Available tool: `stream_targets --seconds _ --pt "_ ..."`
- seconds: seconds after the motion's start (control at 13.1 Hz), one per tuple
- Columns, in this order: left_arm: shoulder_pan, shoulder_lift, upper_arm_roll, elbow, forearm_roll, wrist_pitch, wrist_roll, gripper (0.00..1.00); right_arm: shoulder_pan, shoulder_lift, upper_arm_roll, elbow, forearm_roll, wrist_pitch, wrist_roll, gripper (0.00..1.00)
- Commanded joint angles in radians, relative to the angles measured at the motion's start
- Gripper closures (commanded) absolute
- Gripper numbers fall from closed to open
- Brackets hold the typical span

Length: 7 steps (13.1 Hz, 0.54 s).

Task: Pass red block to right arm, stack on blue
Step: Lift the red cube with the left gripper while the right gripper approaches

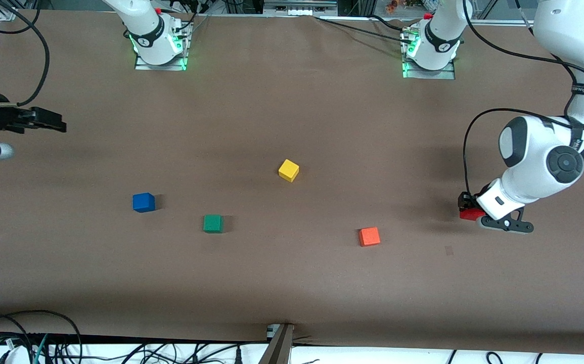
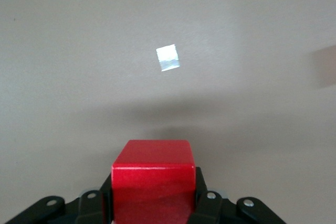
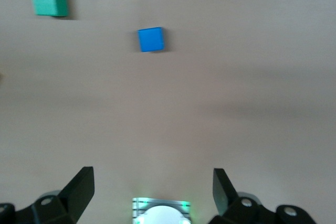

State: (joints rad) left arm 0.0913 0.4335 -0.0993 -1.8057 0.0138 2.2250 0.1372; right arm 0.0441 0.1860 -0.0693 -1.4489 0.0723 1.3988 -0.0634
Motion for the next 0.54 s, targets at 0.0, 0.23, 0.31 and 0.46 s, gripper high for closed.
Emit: stream_targets --seconds 0.0,0.23,0.31,0.46 --pt "0.004 0.001 -0.022 0.095 -0.121 -0.119 0.123 1.0 0.002 0.056 0.0 0.019 0.194 -0.006 0.0 0.0" --pt "0.005 -0.001 -0.08 0.115 -0.211 -0.127 0.293 1.0 -0.003 0.15 -0.001 0.021 0.422 -0.003 -0.006 0.0" --pt "0.005 0.004 -0.095 0.115 -0.3 -0.125 0.349 1.0 -0.006 0.188 -0.003 0.021 0.529 -0.003 -0.013 0.0" --pt "0.002 0.007 -0.097 0.117 -0.517 -0.123 0.52 1.0 -0.006 0.249 -0.003 0.021 0.679 -0.001 -0.013 0.0"
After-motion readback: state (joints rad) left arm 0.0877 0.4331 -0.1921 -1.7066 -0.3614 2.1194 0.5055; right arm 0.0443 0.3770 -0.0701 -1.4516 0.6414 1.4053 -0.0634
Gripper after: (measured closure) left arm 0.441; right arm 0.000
